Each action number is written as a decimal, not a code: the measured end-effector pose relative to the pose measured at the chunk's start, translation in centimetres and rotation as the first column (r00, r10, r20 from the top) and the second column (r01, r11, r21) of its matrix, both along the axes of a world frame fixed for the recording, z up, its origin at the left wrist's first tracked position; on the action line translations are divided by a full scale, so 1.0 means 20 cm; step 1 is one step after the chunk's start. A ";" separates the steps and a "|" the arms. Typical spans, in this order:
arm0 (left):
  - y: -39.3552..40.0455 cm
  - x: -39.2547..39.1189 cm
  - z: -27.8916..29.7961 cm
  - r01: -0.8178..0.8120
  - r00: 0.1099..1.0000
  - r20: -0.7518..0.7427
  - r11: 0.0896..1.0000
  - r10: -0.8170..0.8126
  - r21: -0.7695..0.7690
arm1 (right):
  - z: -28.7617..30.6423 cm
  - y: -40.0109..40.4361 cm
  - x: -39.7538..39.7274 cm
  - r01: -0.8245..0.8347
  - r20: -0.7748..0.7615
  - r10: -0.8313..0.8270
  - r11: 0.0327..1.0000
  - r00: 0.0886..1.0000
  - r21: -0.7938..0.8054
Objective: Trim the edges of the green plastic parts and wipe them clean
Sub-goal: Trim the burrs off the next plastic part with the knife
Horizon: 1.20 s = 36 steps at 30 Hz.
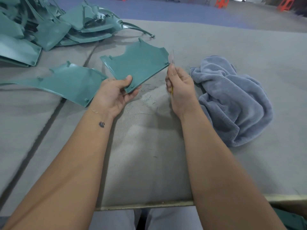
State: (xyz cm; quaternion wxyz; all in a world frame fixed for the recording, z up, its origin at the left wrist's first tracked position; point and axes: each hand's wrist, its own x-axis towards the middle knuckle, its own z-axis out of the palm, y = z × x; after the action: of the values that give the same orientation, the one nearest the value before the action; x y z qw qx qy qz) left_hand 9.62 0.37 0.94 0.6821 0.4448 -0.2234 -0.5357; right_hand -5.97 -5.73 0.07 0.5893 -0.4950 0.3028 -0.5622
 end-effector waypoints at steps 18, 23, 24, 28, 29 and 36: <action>-0.03 -0.01 -0.02 -0.116 0.993 -0.027 0.993 0.116 -0.001 | 0.01 -0.01 0.02 0.021 -0.079 -0.010 0.990 0.997 0.137; -0.03 -0.02 -0.01 -0.113 0.993 -0.028 0.993 0.114 0.010 | 0.00 -0.01 0.00 0.119 -0.127 -0.131 0.988 0.983 -0.100; -0.02 -0.02 -0.01 -0.109 0.994 -0.025 0.994 0.109 0.010 | 0.00 -0.02 0.00 0.140 -0.138 -0.156 0.983 0.978 -0.118; -0.02 -0.01 0.00 -0.079 0.996 -0.033 0.997 0.079 -0.001 | -0.02 -0.03 0.02 0.130 -0.195 -0.155 0.982 0.968 -0.138; -0.02 -0.01 -0.01 -0.072 0.997 -0.037 0.997 0.072 -0.004 | -0.03 -0.02 0.03 0.089 -0.223 -0.123 0.983 0.967 -0.159; -0.04 -0.02 -0.02 -0.106 0.992 -0.065 0.994 0.104 -0.027 | -0.02 0.02 0.07 -0.027 -0.442 -0.084 0.971 0.893 -0.237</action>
State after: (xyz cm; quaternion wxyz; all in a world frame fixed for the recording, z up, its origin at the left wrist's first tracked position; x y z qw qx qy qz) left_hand 9.29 -0.34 0.54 0.7228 0.4283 -0.1861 -0.5095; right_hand -4.63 -5.29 -0.38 0.4317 -0.6735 0.3686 -0.4734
